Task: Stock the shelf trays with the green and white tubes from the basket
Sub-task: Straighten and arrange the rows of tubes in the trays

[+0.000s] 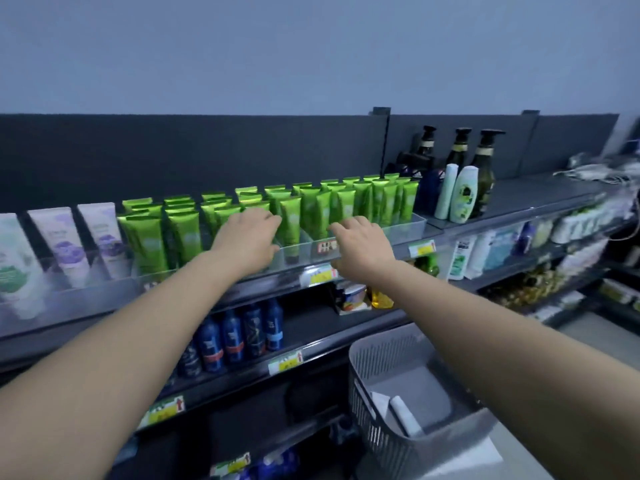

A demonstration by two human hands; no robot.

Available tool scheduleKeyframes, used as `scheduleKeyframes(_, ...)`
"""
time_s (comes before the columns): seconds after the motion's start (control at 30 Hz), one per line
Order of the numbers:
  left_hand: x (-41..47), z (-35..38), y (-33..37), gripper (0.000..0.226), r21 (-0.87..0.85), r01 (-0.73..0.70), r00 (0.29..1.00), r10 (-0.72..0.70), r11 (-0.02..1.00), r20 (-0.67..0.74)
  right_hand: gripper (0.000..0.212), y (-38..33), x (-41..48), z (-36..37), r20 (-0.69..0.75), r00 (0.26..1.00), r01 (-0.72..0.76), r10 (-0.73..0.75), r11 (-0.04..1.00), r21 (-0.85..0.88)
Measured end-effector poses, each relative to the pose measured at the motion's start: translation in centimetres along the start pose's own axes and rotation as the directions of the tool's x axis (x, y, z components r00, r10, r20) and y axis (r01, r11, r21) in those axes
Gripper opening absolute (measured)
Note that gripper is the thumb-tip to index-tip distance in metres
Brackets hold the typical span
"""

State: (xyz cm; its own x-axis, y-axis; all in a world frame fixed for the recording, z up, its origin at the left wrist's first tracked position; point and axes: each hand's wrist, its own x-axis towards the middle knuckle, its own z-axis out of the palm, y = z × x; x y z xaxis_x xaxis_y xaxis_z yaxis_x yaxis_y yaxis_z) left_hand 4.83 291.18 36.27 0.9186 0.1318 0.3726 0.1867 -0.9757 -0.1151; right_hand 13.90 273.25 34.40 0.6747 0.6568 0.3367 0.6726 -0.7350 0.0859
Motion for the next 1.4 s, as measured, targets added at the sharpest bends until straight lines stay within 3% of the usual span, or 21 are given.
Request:
scheduleKeyframes(0.3, 0.6, 6.3, 11.9, 0.039, -0.004, -0.117, 0.983, 0.117, 0.993, 0.145, 0.042, 10.8, -8.2, 3.8, 0.194, 0.976, -0.092, 0.1, 0.994, -0.051)
scheduleKeyframes(0.47, 0.9, 10.6, 16.5, 0.044, -0.009, -0.193, 0.955, 0.19, 0.981, 0.226, 0.049, 14.5, -10.7, 7.5, 0.288, 0.942, -0.153, 0.17, 0.985, -0.079)
scheduleKeyframes(0.63, 1.5, 15.8, 19.9, 0.034, -0.022, -0.259, 0.917, 0.253, 0.966, 0.309, 0.049, 16.8, -11.7, 12.4, 0.393, 0.896, -0.196, 0.206, 0.978, -0.065)
scheduleKeyframes(1.2, 3.0, 34.4, 25.5, 0.037, -0.135, -0.33, 0.631, 0.325, 0.934, 0.705, 0.048, 20.2, -11.7, 30.0, 0.75, 0.637, -0.277, 0.175, 0.961, 0.011)
scheduleKeyframes(1.4, 2.1, 39.3, 27.5, 0.038, -0.152, -0.24, 0.547, 0.263, 0.959, 0.795, 0.046, 20.0, -12.6, 35.3, 0.835, 0.536, -0.275, 0.124, 0.961, 0.033)
